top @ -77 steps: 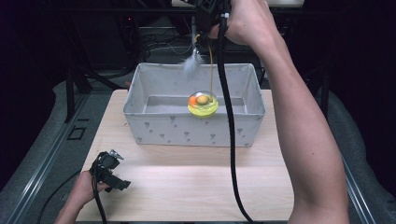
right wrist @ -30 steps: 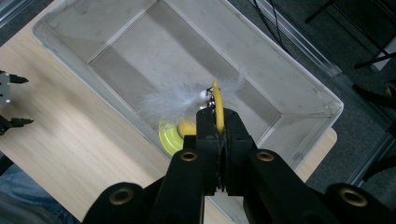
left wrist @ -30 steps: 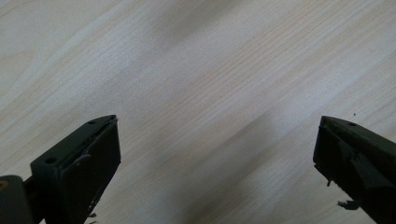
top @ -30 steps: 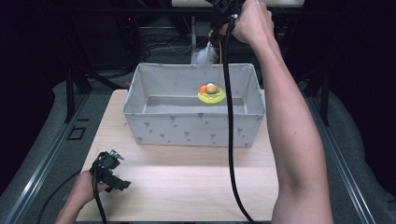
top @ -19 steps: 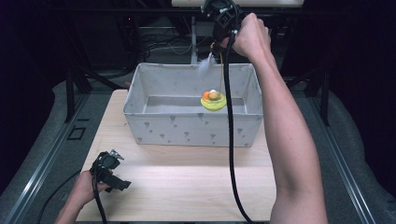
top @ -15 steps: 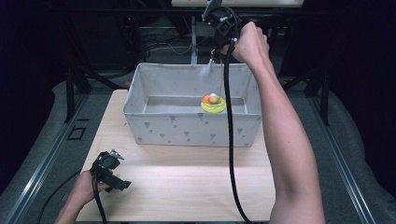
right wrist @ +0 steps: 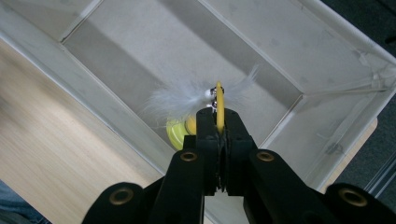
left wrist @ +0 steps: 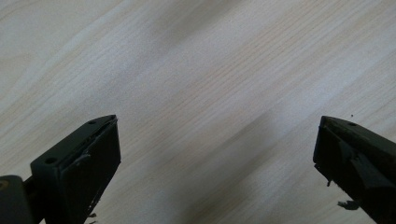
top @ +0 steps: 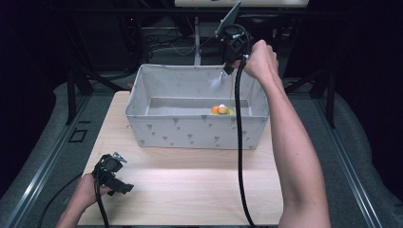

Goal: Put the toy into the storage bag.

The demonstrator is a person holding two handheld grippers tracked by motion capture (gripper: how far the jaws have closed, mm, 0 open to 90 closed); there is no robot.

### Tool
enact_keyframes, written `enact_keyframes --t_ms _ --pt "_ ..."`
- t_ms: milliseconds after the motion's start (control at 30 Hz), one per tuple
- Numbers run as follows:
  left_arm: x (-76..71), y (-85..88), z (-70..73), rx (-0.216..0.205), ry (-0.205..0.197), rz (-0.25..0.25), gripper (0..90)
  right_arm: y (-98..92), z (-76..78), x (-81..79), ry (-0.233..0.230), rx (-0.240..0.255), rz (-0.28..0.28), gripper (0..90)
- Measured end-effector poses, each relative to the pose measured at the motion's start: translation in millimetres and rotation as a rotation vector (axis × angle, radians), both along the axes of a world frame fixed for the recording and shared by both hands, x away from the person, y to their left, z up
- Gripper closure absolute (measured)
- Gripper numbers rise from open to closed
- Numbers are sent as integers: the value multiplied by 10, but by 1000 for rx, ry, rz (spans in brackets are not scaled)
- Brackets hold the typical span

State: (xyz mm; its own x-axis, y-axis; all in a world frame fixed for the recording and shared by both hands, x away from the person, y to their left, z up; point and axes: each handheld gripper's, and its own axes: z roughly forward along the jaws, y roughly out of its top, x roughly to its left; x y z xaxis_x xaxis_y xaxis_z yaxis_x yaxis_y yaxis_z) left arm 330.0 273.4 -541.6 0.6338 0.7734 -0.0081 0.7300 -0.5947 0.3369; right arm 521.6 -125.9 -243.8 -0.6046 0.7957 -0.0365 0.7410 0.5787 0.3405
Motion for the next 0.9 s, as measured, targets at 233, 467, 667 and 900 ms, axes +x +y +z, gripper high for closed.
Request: enact_keyframes --t_ms 233,467,667,900 --pt "5 -7 -3 1 -2 0 9 -119 -160 11 19 -5 -15 878" --pt "8 -10 -4 1 1 -2 9 -218 -372 15 54 -16 -34 874" --pt "7 -11 -4 2 3 -2 9 -228 -452 -43 64 -9 -36 895" --pt "8 -10 -4 2 2 -3 9 -259 -497 -110 52 0 -25 867"
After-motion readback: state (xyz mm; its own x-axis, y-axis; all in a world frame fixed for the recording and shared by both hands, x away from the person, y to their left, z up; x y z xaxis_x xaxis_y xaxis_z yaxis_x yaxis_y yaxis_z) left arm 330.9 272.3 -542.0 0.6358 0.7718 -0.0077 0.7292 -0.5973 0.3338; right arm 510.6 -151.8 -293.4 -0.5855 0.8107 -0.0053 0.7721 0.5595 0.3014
